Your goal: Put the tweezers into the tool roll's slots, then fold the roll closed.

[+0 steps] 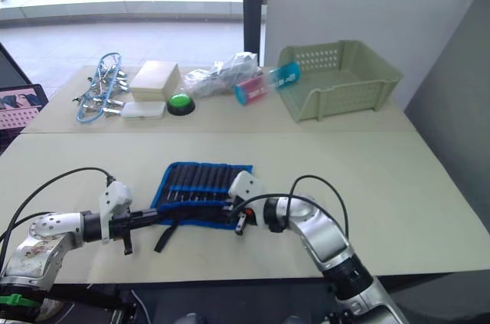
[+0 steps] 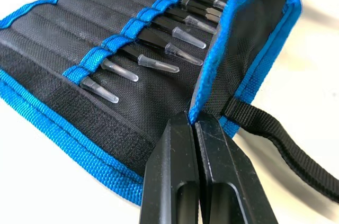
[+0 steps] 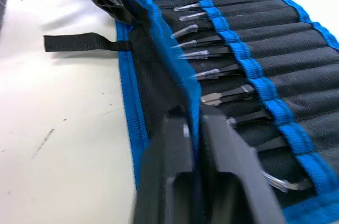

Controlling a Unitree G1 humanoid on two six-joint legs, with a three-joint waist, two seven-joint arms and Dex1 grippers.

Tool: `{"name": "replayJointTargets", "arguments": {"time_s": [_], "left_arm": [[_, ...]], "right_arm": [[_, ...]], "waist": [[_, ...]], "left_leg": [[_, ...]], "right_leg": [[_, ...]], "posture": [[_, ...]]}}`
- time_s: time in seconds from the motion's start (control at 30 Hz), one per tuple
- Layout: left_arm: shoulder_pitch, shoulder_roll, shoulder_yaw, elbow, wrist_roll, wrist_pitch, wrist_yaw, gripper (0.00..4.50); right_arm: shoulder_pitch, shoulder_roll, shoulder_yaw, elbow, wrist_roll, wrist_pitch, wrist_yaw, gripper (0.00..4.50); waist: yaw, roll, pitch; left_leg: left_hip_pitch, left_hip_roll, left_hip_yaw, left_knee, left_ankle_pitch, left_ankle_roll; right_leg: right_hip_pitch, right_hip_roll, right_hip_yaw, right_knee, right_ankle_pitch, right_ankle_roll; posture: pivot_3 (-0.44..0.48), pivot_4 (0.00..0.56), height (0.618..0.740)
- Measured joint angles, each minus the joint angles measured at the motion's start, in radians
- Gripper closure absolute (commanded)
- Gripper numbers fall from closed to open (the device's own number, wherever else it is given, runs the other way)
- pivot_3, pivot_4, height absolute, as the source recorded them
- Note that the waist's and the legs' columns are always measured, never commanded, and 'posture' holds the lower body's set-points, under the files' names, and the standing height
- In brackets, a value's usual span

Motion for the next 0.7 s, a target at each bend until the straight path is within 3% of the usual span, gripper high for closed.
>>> {"name": "replayJointTargets", "arguments": {"time_s": [0.1, 0.33, 0.47, 0.6, 0.7], "left_arm": [[-0.002, -0.008, 0.0, -0.001, -0.003, 0.012, 0.01, 4.5], [-0.001, -0.019, -0.002, -0.025, -0.01, 0.061, 0.018, 4.5], [-0.011, -0.019, -0.007, -0.022, -0.003, 0.07, 0.012, 4.5], [-0.02, -0.019, -0.011, -0.014, -0.002, 0.072, 0.007, 4.5], [-0.03, -0.019, -0.018, -0.009, 0.003, 0.071, 0.008, 4.5]], "right_arm": [[0.001, 0.008, -0.023, -0.002, 0.0, -0.004, -0.029, 1.95], [0.089, -0.055, -0.046, -0.214, 0.015, -0.176, 0.011, 1.95], [0.089, -0.029, 0.021, -0.223, -0.011, -0.196, 0.006, 3.12], [0.083, 0.001, 0.094, -0.127, -0.086, -0.221, -0.015, 4.46], [0.066, 0.051, 0.107, -0.017, -0.141, -0.235, -0.073, 4.46]], "waist": [[0.0, 0.0, 0.0], [0.006, 0.0, 0.0], [0.005, 0.0, 0.0], [0.006, 0.0, 0.0], [0.006, 0.0, 0.0]], "left_leg": [[0.0, 0.0, 0.0, 0.0, 0.0, 0.0], [0.0, 0.0, 0.0, 0.0, 0.0, 0.0], [0.001, 0.0, 0.0, 0.0, 0.0, 0.0], [0.001, 0.0, 0.0, 0.0, 0.0, 0.0], [0.0, 0.0, 0.0, 0.001, 0.0, 0.0]], "right_leg": [[0.0, 0.0, 0.0, 0.0, 0.0, 0.0], [0.0, 0.0, 0.0, 0.0, 0.0, 0.0], [0.0, 0.0, 0.0, 0.001, 0.0, 0.0], [0.0, 0.0, 0.0, 0.001, 0.0, 0.0], [0.0, 0.0, 0.0, 0.001, 0.0, 0.0]], "posture": [[0.0, 0.15, 0.722], [0.0, 0.15, 0.722], [0.0, 0.15, 0.722], [0.0, 0.15, 0.722], [0.0, 0.15, 0.722]]}}
